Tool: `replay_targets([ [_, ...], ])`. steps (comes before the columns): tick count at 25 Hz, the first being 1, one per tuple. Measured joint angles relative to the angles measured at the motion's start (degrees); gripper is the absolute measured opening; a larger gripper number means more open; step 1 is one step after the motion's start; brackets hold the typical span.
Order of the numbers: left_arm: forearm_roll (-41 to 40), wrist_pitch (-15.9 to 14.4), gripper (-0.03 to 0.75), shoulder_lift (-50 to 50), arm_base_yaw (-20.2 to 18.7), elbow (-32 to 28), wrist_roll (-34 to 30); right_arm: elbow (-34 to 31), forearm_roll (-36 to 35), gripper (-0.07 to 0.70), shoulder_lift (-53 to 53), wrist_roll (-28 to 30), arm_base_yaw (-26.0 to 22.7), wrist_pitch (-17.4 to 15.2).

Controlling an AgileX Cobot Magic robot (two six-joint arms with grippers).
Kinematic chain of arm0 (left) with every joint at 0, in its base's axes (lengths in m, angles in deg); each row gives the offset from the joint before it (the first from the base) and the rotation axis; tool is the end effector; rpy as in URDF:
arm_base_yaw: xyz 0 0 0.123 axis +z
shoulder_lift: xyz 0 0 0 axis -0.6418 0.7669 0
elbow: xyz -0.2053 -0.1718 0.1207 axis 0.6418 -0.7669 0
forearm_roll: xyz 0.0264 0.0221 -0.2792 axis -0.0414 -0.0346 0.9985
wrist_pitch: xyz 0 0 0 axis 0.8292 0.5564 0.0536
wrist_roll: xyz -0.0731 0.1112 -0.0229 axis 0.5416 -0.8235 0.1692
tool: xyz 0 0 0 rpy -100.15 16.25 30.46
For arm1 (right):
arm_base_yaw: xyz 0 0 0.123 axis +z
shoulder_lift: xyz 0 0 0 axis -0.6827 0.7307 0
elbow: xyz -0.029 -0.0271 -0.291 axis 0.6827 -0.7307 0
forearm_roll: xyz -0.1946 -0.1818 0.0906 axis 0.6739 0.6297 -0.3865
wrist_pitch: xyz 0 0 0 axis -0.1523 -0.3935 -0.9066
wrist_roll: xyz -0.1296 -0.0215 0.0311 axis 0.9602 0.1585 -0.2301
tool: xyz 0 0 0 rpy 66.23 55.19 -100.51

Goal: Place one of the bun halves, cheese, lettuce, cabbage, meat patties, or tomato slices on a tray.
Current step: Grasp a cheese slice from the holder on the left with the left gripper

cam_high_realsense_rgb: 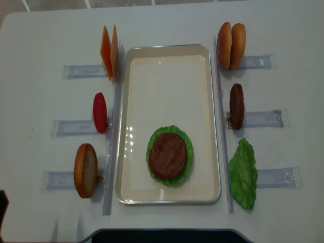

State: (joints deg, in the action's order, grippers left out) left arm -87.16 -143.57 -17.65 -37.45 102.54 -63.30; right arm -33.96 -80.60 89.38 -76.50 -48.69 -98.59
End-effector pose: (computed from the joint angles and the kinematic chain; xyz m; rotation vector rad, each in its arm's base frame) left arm 0.0484 0.0089 0.2589 -0.1791 2.0919 0.0192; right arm 0.0459 -0.0020 0.2619 0.0589 2.1177 -0.0580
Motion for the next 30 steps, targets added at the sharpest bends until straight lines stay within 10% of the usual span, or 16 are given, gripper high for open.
replay_targets([
  [30,0.00,0.08,0.471,16.85,0.00,0.90,0.00,0.00,0.00,0.554,0.00,0.00,0.00,0.05],
])
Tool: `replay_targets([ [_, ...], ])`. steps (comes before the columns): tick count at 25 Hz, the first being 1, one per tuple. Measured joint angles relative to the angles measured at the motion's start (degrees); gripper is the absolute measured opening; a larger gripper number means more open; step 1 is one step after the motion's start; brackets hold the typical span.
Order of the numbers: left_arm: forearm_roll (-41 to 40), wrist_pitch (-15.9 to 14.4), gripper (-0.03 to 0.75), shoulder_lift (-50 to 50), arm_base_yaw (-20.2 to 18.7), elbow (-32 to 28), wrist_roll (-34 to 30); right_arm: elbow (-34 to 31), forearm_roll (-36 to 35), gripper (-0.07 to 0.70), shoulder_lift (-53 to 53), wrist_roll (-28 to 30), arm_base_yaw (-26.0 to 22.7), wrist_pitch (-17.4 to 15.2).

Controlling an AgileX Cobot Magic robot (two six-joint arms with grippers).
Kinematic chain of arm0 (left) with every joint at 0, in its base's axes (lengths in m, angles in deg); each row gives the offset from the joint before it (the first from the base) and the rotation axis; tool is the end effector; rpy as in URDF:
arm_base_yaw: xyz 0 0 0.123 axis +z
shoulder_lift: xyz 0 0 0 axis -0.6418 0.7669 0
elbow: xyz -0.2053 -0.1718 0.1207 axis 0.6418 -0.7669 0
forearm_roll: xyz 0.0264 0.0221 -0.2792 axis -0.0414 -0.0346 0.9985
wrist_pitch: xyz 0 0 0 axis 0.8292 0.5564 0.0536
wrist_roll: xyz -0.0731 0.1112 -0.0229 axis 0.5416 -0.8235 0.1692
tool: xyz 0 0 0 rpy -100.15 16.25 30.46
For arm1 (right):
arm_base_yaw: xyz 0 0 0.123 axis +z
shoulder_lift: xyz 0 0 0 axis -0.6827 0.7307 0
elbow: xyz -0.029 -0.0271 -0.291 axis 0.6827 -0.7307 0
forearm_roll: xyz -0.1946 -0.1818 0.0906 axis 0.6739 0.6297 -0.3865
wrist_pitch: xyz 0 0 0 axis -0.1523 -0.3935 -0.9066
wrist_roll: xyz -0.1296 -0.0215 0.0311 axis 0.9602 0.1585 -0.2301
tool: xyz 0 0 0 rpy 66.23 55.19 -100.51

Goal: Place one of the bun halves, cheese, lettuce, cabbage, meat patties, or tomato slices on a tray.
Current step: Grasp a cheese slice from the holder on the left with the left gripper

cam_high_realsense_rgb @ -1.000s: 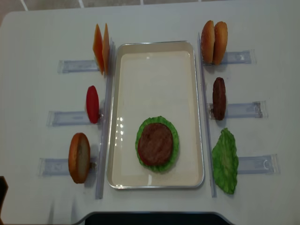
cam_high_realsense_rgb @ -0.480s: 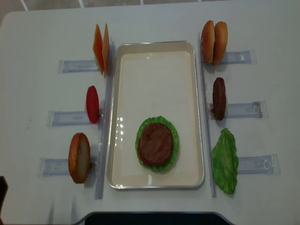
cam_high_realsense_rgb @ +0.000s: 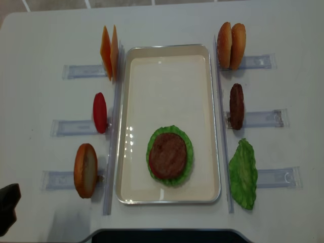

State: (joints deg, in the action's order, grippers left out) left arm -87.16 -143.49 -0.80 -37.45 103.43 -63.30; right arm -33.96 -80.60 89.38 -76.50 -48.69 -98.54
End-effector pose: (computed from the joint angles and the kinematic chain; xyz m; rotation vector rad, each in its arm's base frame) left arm 0.0857 0.0105 0.2446 -0.1924 2.3685 0.0331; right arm 0.0459 -0.0020 0.2620 0.0589 2.1168 -0.0581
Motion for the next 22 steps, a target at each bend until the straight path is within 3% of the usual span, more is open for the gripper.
replay_targets([
  [16,0.65,0.79,0.471,29.66,0.00,10.22,0.00,0.00,0.00,0.554,0.00,0.00,0.00,0.00],
  [22,0.92,3.13,0.471,39.16,0.00,14.08,0.00,0.00,0.00,0.554,0.00,0.00,0.00,0.00],
])
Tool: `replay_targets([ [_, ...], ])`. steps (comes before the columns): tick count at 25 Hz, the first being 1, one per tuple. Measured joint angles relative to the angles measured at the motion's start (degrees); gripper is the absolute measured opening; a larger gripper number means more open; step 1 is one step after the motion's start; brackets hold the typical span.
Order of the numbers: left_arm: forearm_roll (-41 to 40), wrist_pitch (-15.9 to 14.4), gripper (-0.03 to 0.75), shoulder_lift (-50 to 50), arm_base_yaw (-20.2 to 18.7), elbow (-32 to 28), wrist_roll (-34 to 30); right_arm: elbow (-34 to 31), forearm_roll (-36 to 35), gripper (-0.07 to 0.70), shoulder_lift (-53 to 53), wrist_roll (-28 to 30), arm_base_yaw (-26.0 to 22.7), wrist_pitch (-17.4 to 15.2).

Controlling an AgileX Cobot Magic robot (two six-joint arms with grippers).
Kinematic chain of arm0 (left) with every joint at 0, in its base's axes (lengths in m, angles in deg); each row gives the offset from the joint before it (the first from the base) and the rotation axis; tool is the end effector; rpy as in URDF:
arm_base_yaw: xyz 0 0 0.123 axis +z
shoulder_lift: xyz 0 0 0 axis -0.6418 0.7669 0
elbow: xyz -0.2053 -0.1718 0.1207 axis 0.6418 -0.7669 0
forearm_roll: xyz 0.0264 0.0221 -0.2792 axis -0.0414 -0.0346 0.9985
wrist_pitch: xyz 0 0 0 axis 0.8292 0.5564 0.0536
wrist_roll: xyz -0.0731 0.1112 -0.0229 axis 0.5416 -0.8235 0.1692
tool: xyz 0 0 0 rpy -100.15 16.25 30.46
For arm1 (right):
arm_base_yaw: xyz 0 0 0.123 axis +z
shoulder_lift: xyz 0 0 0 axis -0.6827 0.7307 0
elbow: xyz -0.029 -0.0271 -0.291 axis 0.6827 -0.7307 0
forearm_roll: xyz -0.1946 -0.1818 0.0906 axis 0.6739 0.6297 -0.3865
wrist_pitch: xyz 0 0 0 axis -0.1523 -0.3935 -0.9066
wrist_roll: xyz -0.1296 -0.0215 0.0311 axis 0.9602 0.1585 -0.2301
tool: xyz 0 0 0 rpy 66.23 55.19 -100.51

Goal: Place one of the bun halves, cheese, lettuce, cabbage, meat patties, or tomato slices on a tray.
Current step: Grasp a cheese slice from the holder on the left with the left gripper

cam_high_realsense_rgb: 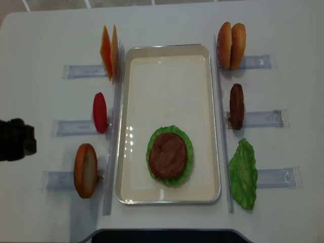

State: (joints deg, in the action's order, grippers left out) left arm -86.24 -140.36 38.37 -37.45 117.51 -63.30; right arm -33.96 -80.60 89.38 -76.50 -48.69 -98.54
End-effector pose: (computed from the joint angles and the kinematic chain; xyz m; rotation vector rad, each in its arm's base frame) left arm 0.1954 0.0131 0.2397 -0.2121 2.7518 0.0318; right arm 0.0459 -0.0020 0.2620 0.0589 2.1168 -0.0581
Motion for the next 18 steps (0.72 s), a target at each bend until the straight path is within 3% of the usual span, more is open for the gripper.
replay_targets([
  [10,1.60,2.59,0.471,14.51,0.00,9.73,0.00,0.00,0.00,0.554,0.00,0.00,0.00,0.00],
  [18,1.67,1.99,0.471,23.90,0.00,19.11,0.00,0.00,0.00,0.554,0.00,0.00,0.00,0.00],
])
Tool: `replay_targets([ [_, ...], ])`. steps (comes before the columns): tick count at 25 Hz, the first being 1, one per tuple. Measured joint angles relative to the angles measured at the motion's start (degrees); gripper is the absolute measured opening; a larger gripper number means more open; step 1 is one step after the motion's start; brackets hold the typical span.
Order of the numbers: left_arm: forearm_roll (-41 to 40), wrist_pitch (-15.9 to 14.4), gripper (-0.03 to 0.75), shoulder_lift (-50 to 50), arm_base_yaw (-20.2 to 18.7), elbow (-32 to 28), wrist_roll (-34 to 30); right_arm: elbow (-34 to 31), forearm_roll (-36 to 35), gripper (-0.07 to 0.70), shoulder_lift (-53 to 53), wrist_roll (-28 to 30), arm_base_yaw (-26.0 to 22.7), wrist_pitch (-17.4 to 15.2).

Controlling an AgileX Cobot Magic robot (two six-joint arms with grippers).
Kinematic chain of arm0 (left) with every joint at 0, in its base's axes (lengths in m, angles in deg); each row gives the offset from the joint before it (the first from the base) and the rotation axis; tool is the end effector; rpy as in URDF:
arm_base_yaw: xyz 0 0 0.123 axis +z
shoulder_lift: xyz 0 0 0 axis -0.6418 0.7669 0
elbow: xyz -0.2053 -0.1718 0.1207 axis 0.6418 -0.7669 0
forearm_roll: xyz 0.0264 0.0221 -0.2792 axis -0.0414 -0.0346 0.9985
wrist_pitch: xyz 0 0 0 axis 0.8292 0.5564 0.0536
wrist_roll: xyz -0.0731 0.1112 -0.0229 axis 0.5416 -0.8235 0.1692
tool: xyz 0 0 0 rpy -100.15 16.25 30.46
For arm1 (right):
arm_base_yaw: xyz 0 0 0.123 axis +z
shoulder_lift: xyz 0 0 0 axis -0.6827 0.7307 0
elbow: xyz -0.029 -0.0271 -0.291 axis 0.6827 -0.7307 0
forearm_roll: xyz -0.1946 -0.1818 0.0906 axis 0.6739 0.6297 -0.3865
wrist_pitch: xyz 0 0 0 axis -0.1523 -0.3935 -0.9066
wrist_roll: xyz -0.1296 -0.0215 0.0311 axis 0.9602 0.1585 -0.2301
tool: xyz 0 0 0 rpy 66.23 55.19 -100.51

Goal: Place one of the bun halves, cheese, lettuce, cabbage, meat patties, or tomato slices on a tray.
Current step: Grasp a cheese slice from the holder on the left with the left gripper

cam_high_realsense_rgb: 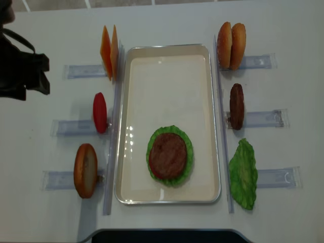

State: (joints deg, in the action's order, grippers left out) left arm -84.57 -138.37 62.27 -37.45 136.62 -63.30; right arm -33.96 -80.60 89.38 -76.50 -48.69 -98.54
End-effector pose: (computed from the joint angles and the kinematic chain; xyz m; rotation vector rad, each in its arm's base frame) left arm 0.3040 0.0144 0.2463 -0.2284 2.8007 -0.0046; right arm 0.0459 -0.0020 0.2620 0.0589 2.1168 -0.0581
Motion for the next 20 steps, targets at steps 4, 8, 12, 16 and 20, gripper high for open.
replay_targets([
  [4,0.00,-0.58,0.471,3.74,0.00,4.34,0.00,0.00,0.00,0.554,0.00,0.00,0.00,0.00],
  [8,0.00,-0.82,0.471,7.29,0.00,8.44,0.00,0.00,0.00,0.554,0.00,0.00,0.00,0.00],
  [12,0.00,-2.79,0.471,12.06,0.00,13.89,0.00,0.00,0.00,0.554,0.00,0.00,0.00,0.05],
  [16,0.00,-6.50,0.471,18.27,0.00,20.43,0.00,0.00,0.00,0.552,0.00,0.00,0.00,0.05],
  [20,0.00,-8.28,0.471,23.75,0.00,26.23,0.00,0.00,0.04,0.552,0.00,0.00,0.00,0.05],
])
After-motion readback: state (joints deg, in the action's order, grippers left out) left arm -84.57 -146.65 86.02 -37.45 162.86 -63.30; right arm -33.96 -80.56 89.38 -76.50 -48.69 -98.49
